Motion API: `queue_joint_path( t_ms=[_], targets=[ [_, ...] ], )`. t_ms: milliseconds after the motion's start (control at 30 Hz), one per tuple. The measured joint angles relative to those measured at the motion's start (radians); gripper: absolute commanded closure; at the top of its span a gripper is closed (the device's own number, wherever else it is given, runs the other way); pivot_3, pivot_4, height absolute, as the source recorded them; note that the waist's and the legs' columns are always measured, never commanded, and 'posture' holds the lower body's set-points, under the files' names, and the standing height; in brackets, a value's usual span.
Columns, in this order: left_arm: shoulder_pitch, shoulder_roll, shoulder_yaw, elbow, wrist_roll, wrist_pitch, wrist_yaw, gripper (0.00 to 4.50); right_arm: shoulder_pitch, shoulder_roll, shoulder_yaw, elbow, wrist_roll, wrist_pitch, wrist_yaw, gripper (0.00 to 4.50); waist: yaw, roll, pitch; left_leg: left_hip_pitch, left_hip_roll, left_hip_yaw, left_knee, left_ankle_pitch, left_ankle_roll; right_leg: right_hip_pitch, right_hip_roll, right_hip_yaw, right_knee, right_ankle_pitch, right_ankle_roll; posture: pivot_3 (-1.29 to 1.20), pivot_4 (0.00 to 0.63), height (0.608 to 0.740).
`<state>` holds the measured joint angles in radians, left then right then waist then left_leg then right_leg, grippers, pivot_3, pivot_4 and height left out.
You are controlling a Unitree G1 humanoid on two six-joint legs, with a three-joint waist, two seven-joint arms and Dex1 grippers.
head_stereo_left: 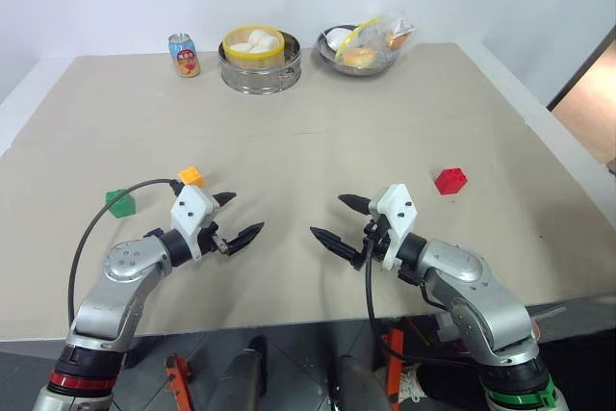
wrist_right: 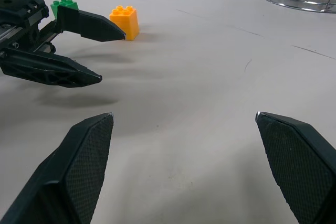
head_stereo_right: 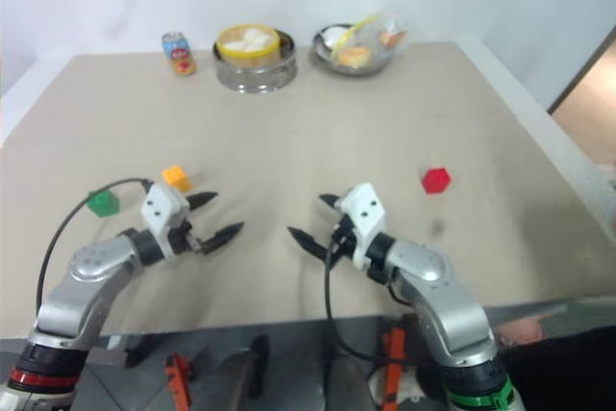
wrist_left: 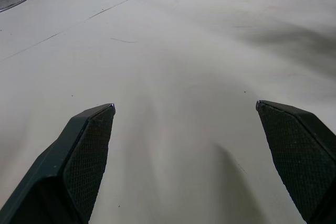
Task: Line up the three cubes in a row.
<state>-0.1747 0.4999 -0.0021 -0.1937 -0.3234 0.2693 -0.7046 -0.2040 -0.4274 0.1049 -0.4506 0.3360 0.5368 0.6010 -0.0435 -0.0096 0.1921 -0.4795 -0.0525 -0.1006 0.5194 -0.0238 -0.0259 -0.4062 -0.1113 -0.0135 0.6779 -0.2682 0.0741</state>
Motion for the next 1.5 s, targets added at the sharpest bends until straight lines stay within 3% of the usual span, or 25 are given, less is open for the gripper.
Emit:
queue_joint_path(
  t_ms=[233,767,1100,1500],
  targets=[
    [-0.058,-0.059,-0.037,0.058,0.001,-0.065,-0.039,0.05,0.001,0.011,-0.006,0.000,-0.017,-0.015,-0.047,0.00,0.008,0.000,0.000,-0.001,0.001,0.001,0.002,0.000,0.000,0.001,0.000,-0.001,-0.001,0.000,0.000,0.00,0.150,0.740],
    [-0.081,-0.079,-0.039,0.096,-0.012,-0.076,-0.091,0.05,0.016,0.050,-0.014,0.001,-0.035,-0.022,-0.137,0.00,0.009,0.000,0.000,-0.001,0.003,0.002,0.003,0.000,0.000,0.002,0.002,-0.005,-0.001,0.001,-0.001,0.00,0.150,0.740],
    [-0.140,-0.075,-0.082,0.088,-0.016,-0.076,-0.181,0.05,-0.227,0.126,-0.268,0.271,-0.213,-0.025,-0.558,0.00,0.015,0.000,0.000,-0.001,0.007,0.007,0.004,0.000,0.000,0.001,0.003,-0.009,-0.001,0.005,-0.005,0.00,0.150,0.740],
    [-0.169,-0.085,-0.087,0.126,-0.008,-0.077,-0.205,0.05,-0.344,0.189,-0.278,0.445,-0.341,0.028,-0.793,0.00,0.019,0.000,0.000,-0.001,0.014,0.009,0.007,0.001,0.002,0.003,0.017,-0.010,0.000,0.006,-0.009,0.00,0.150,0.740]
  ],
)
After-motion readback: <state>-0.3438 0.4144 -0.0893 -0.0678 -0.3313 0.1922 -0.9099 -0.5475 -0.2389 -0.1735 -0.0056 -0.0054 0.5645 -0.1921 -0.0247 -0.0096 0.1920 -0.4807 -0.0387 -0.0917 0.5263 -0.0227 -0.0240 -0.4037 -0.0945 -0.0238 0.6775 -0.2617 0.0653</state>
